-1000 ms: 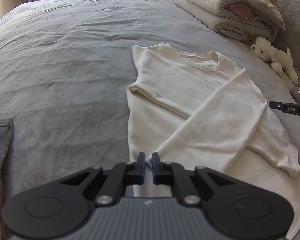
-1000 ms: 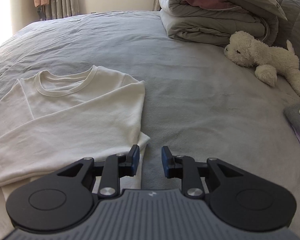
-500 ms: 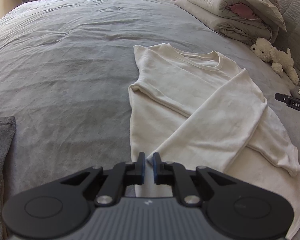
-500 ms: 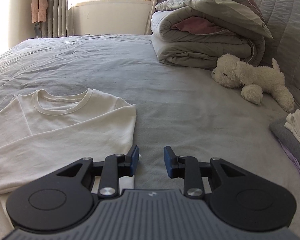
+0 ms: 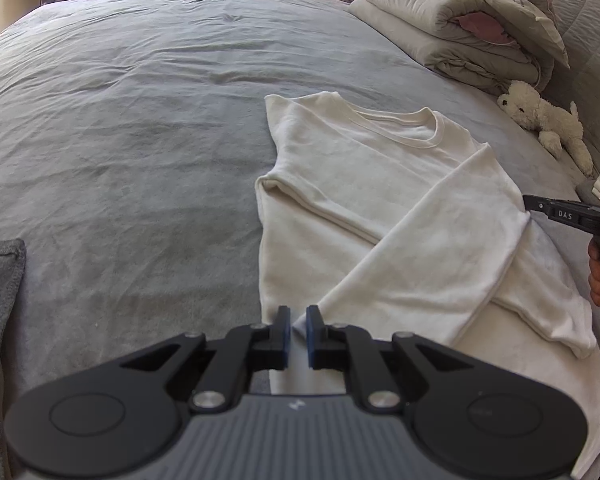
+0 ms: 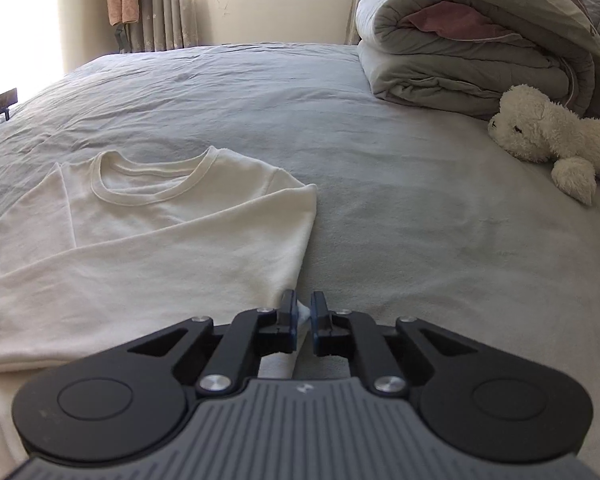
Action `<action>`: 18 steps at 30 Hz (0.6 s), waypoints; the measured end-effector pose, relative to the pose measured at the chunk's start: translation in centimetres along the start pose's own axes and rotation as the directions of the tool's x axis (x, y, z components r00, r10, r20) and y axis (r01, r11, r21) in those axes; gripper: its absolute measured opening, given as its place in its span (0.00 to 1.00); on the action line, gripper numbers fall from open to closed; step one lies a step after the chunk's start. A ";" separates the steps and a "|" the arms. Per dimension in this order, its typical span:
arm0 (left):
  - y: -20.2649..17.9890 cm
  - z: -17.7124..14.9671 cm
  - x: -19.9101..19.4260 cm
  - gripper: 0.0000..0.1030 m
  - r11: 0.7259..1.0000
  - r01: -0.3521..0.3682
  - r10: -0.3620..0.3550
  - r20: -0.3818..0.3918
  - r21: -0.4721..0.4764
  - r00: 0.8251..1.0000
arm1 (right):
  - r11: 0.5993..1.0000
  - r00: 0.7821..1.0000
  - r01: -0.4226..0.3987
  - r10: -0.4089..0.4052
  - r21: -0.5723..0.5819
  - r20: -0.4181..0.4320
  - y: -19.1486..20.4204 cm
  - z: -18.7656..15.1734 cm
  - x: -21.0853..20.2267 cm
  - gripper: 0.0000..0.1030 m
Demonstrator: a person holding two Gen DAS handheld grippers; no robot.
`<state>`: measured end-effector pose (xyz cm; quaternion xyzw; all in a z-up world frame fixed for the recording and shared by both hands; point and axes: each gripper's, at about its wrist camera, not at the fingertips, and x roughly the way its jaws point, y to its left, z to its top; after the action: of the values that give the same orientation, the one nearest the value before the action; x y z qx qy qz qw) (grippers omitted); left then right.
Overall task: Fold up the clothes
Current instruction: 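Open the left gripper and release the sleeve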
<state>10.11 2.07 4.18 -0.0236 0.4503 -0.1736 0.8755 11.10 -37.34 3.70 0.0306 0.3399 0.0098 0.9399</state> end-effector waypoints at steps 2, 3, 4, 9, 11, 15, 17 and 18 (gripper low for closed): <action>0.4 0.3 -0.6 0.07 1.000 0.005 -0.005 0.025 -0.019 1.000 | 0.990 0.999 -0.040 0.039 0.134 0.011 -0.9 0.7 -0.9 0.08; 0.6 0.5 -0.9 0.07 0.999 0.010 -0.009 0.039 -0.032 0.999 | 0.979 0.999 -0.044 0.047 0.198 -0.009 -1.4 0.9 -0.9 0.08; 0.9 0.6 -1.1 0.07 0.999 0.017 -0.014 0.047 -0.045 0.999 | 0.970 0.998 -0.039 0.049 0.242 -0.037 -1.9 0.9 -0.7 0.08; 1.7 0.7 -0.7 0.25 0.989 0.090 -0.088 0.018 -0.118 0.996 | 0.967 0.990 0.068 -0.034 0.247 -0.137 -2.6 -0.2 0.3 0.07; 1.8 0.7 -0.5 0.34 0.986 0.104 -0.102 0.018 -0.131 0.995 | 0.965 0.994 0.066 -0.041 0.253 -0.104 -2.7 0.1 -0.6 0.15; 1.5 0.6 -0.2 0.34 0.988 0.099 -0.097 0.021 -0.122 0.995 | 0.987 0.997 0.065 -0.057 0.146 -0.058 -0.3 0.8 -2.8 0.15; 1.1 0.4 0.2 0.34 0.990 0.096 -0.095 0.013 -0.100 0.995 | 0.996 0.999 0.016 -0.012 0.083 -0.044 1.3 0.7 -3.7 0.15; 0.9 0.3 0.4 0.34 0.992 0.094 -0.093 0.009 -0.087 0.996 | 0.999 0.999 -0.010 0.012 0.049 -0.039 2.1 0.6 -4.1 0.15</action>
<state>10.78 2.72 3.89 -0.0834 0.4536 -0.1946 0.8657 8.37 -35.38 6.89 0.0554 0.3585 0.0073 0.9318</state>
